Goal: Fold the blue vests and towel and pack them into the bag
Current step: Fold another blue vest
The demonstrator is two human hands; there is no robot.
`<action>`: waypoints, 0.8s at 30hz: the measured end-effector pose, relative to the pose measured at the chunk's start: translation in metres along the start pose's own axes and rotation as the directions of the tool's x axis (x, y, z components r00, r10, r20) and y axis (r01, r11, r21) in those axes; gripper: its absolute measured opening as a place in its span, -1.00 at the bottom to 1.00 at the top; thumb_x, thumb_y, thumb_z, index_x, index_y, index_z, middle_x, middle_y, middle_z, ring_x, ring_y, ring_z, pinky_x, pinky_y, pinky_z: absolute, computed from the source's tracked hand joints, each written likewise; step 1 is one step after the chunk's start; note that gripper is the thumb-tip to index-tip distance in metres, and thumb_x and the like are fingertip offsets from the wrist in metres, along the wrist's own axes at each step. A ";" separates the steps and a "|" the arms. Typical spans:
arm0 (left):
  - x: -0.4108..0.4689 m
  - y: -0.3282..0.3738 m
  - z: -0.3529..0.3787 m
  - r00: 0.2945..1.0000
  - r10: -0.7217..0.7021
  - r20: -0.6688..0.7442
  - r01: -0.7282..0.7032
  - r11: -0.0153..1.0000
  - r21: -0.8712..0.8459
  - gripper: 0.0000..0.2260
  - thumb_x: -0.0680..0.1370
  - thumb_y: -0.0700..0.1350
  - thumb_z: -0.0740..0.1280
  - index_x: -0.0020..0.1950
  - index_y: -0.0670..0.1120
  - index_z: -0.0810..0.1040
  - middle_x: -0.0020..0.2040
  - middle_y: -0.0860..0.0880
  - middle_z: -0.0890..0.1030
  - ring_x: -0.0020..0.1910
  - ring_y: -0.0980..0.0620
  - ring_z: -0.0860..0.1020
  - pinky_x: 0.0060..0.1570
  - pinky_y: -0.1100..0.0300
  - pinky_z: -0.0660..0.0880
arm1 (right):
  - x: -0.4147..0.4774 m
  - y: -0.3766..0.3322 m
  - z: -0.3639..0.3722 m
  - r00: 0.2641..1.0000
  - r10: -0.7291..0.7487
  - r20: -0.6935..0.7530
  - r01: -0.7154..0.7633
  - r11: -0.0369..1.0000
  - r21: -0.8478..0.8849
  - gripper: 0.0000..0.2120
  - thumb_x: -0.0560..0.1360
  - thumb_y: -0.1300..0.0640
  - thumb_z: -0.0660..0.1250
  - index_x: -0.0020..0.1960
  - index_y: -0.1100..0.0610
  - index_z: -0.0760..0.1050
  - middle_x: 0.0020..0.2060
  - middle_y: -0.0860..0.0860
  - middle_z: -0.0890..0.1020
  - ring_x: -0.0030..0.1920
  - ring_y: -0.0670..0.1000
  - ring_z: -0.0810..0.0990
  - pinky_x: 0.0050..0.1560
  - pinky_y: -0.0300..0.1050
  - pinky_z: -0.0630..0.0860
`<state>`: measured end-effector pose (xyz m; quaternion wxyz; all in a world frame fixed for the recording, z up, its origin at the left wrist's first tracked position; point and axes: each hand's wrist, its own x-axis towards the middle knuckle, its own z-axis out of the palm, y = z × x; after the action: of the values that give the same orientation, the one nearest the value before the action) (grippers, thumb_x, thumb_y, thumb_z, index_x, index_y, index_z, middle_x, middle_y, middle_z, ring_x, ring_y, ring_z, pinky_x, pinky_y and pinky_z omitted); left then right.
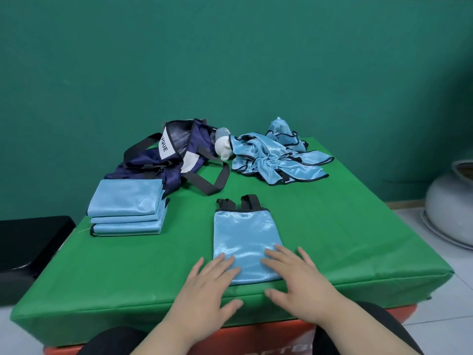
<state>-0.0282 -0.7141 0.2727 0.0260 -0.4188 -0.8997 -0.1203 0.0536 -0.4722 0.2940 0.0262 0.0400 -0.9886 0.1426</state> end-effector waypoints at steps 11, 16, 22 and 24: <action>0.001 -0.007 -0.002 0.993 -0.095 -0.064 0.081 0.978 -0.195 -0.42 0.45 0.39 0.06 0.40 0.24 0.45 0.42 0.43 0.20 0.47 0.43 0.07 0.54 0.24 -0.11 | 0.006 0.023 0.002 0.972 0.127 -0.199 -0.057 0.944 0.325 -0.89 0.44 -0.01 0.44 -0.06 -0.18 0.59 0.02 -0.54 0.50 0.25 -0.33 0.45 0.45 0.04 0.26; 0.000 -0.005 -0.005 0.988 -0.105 -0.117 0.079 0.974 -0.211 -0.53 0.47 0.34 0.15 0.28 0.21 0.56 0.30 0.42 0.37 0.36 0.38 0.29 0.49 0.15 0.16 | 0.004 0.015 -0.004 0.957 0.153 -0.247 -0.047 0.920 0.388 -0.86 0.36 -0.11 0.29 -0.08 -0.18 0.48 -0.05 -0.29 0.62 0.07 -0.23 0.52 0.24 0.03 0.43; -0.001 0.008 -0.018 0.955 -0.210 -0.211 0.141 0.944 -0.299 -0.88 0.49 0.03 0.38 -0.02 0.25 0.58 -0.09 0.39 0.56 -0.01 0.35 0.47 0.13 0.23 0.43 | -0.005 0.005 -0.014 0.936 0.215 -0.280 -0.053 0.870 0.491 -0.86 0.38 -0.06 0.26 -0.12 -0.04 0.48 -0.13 -0.17 0.58 0.00 -0.11 0.54 0.25 0.02 0.41; -0.001 0.014 -0.028 0.935 -0.284 -0.211 0.185 0.901 -0.392 -0.83 0.49 0.04 0.41 -0.11 0.33 0.52 -0.11 0.39 0.57 0.00 0.35 0.45 0.06 0.40 0.34 | -0.005 0.001 -0.018 0.908 0.271 -0.319 -0.052 0.829 0.556 -0.89 0.39 -0.03 0.27 -0.09 -0.08 0.47 -0.12 -0.16 0.56 -0.04 -0.10 0.54 0.20 -0.03 0.41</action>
<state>-0.0185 -0.7128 0.3022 0.0517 -0.2842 -0.8940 -0.3425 0.0595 -0.4654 0.3104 0.1947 -0.0684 -0.8840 0.4195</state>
